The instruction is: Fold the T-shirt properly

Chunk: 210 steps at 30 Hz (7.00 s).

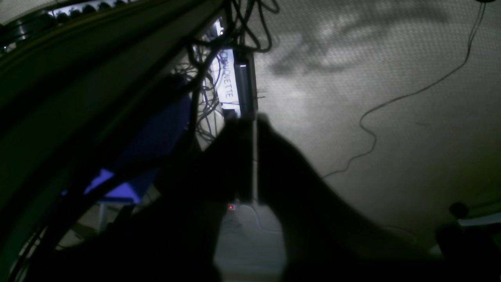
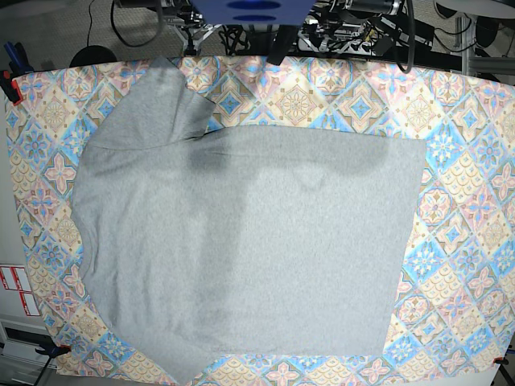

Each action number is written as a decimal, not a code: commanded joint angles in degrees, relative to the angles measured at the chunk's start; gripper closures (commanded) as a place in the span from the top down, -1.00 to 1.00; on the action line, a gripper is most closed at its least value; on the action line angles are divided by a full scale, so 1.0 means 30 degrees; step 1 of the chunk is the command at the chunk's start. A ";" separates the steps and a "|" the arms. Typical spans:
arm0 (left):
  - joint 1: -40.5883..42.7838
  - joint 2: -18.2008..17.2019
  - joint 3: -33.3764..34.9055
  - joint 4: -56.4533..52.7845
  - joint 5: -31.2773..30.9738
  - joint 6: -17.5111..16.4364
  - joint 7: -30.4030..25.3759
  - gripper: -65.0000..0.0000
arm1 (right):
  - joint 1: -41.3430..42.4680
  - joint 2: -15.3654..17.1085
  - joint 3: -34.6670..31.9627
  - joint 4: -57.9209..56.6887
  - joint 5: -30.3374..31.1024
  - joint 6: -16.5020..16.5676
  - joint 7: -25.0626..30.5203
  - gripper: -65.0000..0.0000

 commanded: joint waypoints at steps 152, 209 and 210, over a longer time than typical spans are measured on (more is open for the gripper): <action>0.4337 -0.5562 -0.5746 2.2815 -2.0581 -0.1229 1.2831 -0.80 | -1.6486 0.4335 0.3850 3.4736 0.0020 0.0005 -0.2431 -0.65; 0.4659 -0.6002 -0.5834 2.2815 -2.0552 -0.1346 1.2802 -1.00 | -1.0391 0.3837 0.0715 2.9666 0.8137 0.0005 -0.9200 -0.17; 0.4659 -0.6002 -0.5834 2.2815 -2.0552 -0.1346 1.2802 -1.00 | -1.0391 0.3837 0.0539 2.9520 0.8137 0.0035 -0.9171 -0.17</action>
